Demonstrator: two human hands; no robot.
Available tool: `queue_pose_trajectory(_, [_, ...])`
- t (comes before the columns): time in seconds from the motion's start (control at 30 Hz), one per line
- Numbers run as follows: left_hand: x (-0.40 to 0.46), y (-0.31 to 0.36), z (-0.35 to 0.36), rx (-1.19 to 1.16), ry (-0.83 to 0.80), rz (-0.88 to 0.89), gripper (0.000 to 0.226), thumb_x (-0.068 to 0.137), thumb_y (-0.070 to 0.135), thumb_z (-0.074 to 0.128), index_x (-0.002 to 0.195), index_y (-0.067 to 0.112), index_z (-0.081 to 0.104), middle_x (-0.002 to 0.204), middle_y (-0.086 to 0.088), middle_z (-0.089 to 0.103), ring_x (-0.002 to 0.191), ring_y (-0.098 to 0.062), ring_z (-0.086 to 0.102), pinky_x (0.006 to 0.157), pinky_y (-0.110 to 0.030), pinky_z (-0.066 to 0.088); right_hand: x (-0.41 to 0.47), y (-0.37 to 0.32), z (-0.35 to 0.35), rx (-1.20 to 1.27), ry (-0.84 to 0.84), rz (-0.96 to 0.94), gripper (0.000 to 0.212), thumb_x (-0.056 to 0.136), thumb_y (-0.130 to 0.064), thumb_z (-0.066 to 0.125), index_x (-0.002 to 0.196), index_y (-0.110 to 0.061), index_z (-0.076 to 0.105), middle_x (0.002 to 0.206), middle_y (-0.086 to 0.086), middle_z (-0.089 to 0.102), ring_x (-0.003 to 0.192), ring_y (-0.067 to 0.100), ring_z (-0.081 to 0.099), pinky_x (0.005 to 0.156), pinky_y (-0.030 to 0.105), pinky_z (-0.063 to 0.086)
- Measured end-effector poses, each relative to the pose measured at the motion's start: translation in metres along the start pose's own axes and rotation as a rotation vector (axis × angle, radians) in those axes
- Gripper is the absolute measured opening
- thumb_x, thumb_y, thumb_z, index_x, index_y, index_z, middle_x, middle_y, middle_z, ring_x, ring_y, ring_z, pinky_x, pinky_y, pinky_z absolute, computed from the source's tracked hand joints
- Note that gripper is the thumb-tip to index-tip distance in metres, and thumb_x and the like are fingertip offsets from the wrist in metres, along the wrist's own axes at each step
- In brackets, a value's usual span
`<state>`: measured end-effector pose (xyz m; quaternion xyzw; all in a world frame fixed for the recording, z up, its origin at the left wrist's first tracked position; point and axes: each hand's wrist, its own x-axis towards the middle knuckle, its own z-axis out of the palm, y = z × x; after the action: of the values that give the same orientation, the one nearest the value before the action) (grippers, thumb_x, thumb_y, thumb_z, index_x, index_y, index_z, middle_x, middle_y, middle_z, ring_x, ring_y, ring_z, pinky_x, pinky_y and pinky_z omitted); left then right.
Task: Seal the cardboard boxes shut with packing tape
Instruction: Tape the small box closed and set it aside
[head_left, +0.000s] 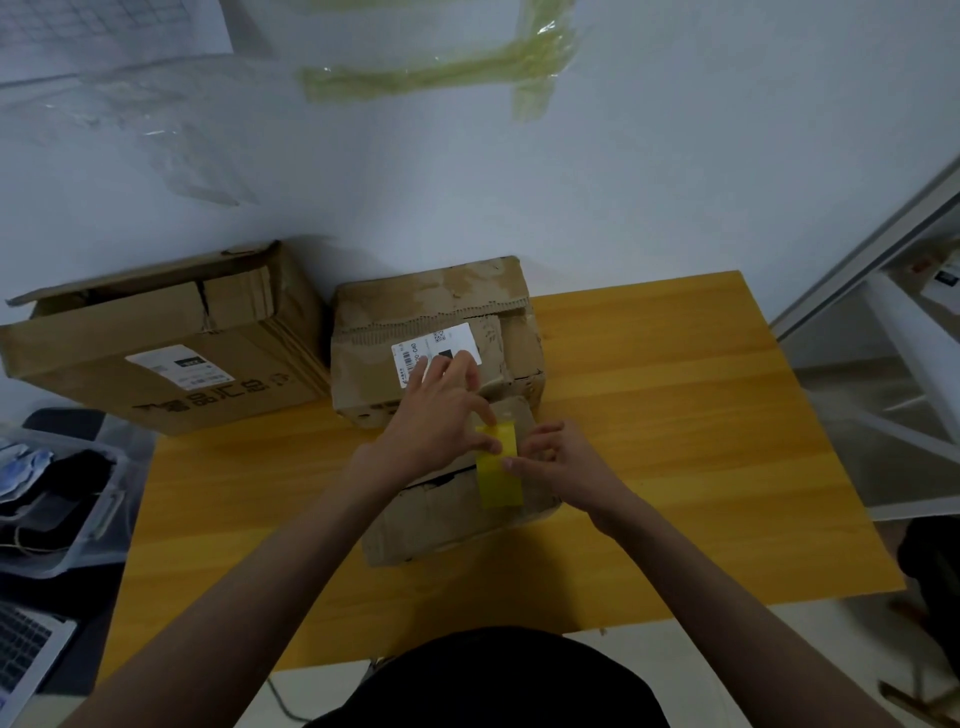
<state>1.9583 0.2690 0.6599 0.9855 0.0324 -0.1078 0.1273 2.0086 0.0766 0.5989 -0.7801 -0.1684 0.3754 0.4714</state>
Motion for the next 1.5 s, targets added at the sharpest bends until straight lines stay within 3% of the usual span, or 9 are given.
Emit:
queue_pose_trajectory(0.1, [0.002,0.002,0.000,-0.017,0.014,-0.011,0.037,0.079,0.064,0.071,0.103,0.037,0.077,0.119,0.007,0.040,0.120,-0.017,0.033,0.116,-0.050,0.026,0.000,-0.001,0.002,0.019,0.013,0.014,0.027,0.063,-0.068,0.079,0.060,-0.044,0.067,0.112,0.007,0.050,0.106,0.017,0.051,0.077,0.021,0.041])
queue_pose_trajectory(0.2, [0.004,0.005,-0.002,-0.037,0.024,-0.018,0.031,0.078,0.060,0.074,0.097,0.036,0.078,0.116,0.008,0.039,0.117,-0.016,0.033,0.116,-0.049,0.027,-0.005,-0.004,0.001,0.019,0.005,0.031,0.019,0.080,-0.040,0.081,0.073,-0.031,0.065,0.123,0.005,0.047,0.114,0.012,0.046,0.079,0.016,0.041])
queue_pose_trajectory(0.33, [0.006,0.008,-0.003,-0.078,0.024,-0.074,0.021,0.082,0.051,0.076,0.095,0.034,0.078,0.114,0.009,0.038,0.115,-0.015,0.032,0.115,-0.049,0.028,-0.008,-0.007,0.002,0.031,0.020,0.016,0.019,0.083,-0.033,0.080,0.078,-0.028,0.062,0.122,0.001,0.044,0.117,0.014,0.046,0.084,0.020,0.044])
queue_pose_trajectory(0.43, [0.009,0.011,-0.003,-0.102,0.032,-0.127,0.017,0.084,0.043,0.077,0.095,0.030,0.079,0.111,0.008,0.038,0.113,-0.015,0.032,0.115,-0.048,0.029,-0.013,-0.010,0.007,0.042,0.071,0.024,0.018,0.083,-0.029,0.080,0.078,-0.029,0.063,0.120,-0.003,0.041,0.121,0.018,0.045,0.099,0.038,0.049])
queue_pose_trajectory(0.53, [0.010,0.011,-0.002,-0.097,0.038,-0.169,0.020,0.084,0.041,0.078,0.097,0.027,0.080,0.108,0.007,0.038,0.113,-0.018,0.035,0.114,-0.046,0.031,-0.017,-0.009,0.015,0.046,0.118,0.004,0.017,0.083,-0.030,0.080,0.077,-0.032,0.065,0.125,0.001,0.041,0.124,0.021,0.045,0.102,0.046,0.048])
queue_pose_trajectory(0.87, [0.003,0.013,0.015,-0.065,0.034,-0.165,0.019,0.099,0.027,0.060,0.110,0.018,0.072,0.123,0.001,0.038,0.121,-0.022,0.032,0.115,-0.038,0.023,-0.017,-0.009,0.028,0.037,0.203,-0.018,0.016,0.085,-0.031,0.078,0.077,-0.028,0.064,0.129,0.004,0.038,0.127,0.021,0.041,0.102,0.043,0.047])
queue_pose_trajectory(1.3, [0.001,-0.001,0.011,-0.273,0.012,-0.119,0.005,0.095,0.030,0.067,0.093,0.025,0.067,0.122,0.006,0.037,0.122,-0.018,0.032,0.106,-0.033,0.029,-0.020,-0.009,0.026,0.105,0.221,0.031,0.016,0.085,-0.033,0.078,0.079,-0.028,0.063,0.125,0.002,0.039,0.123,0.022,0.045,0.103,0.043,0.047])
queue_pose_trajectory(1.5, [0.006,-0.002,0.001,-0.192,-0.041,-0.107,0.011,0.095,0.034,0.067,0.099,0.024,0.069,0.130,0.003,0.037,0.124,-0.020,0.030,0.110,-0.038,0.030,-0.016,-0.012,0.023,0.078,0.203,0.040,0.016,0.084,-0.034,0.079,0.081,-0.024,0.067,0.123,0.001,0.038,0.124,0.021,0.042,0.104,0.041,0.046])
